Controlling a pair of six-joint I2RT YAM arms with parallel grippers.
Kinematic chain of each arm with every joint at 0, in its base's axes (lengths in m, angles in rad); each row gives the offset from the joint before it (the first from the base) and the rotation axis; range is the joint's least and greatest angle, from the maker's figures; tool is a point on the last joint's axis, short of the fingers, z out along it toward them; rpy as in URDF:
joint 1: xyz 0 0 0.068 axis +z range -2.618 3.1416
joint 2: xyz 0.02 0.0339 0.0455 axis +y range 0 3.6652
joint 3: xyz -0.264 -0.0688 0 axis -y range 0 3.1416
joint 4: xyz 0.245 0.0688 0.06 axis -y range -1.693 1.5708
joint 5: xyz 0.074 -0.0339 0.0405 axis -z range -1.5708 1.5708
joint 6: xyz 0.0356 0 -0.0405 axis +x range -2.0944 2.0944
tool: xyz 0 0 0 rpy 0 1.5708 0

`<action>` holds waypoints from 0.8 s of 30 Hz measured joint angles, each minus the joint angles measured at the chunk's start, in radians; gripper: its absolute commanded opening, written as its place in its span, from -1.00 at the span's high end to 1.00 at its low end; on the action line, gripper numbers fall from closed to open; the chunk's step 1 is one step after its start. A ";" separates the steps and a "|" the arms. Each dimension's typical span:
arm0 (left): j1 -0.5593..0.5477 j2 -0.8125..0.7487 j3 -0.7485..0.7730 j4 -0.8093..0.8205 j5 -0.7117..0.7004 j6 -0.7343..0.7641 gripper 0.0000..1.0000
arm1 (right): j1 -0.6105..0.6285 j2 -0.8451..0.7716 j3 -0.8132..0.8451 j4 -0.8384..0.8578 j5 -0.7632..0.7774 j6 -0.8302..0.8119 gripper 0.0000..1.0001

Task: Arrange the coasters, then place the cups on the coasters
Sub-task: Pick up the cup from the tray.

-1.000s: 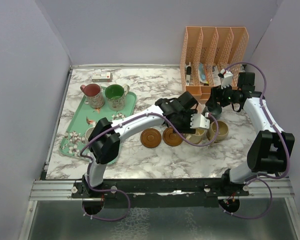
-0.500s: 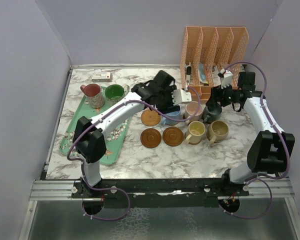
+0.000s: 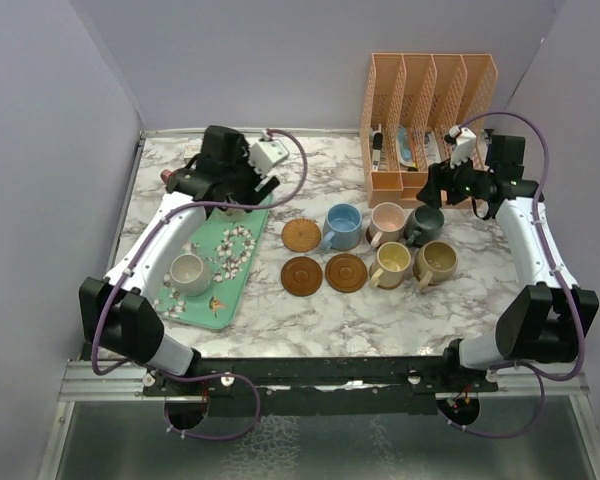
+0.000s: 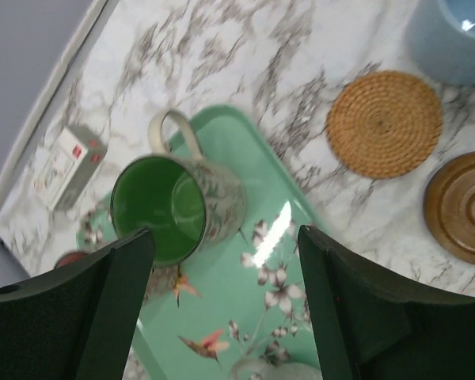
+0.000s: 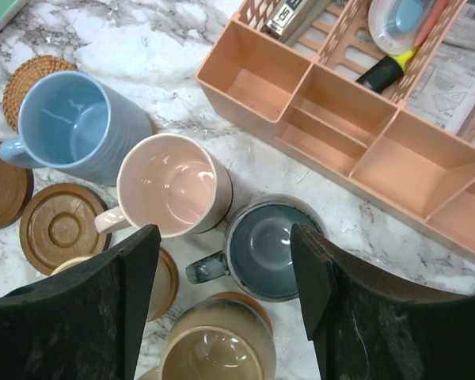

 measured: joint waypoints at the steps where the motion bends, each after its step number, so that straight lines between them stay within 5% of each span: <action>1: 0.046 -0.018 -0.023 0.003 0.008 -0.014 -0.54 | 0.000 -0.006 -0.011 0.006 -0.004 0.001 -0.34; 13: 0.526 -0.127 -0.132 0.006 0.156 -0.124 -0.51 | 0.001 -0.016 -0.090 0.007 -0.016 -0.005 -0.34; 24: 0.581 -0.178 -0.241 -0.190 0.185 0.027 -0.47 | 0.001 -0.019 -0.090 0.000 -0.061 -0.021 -0.34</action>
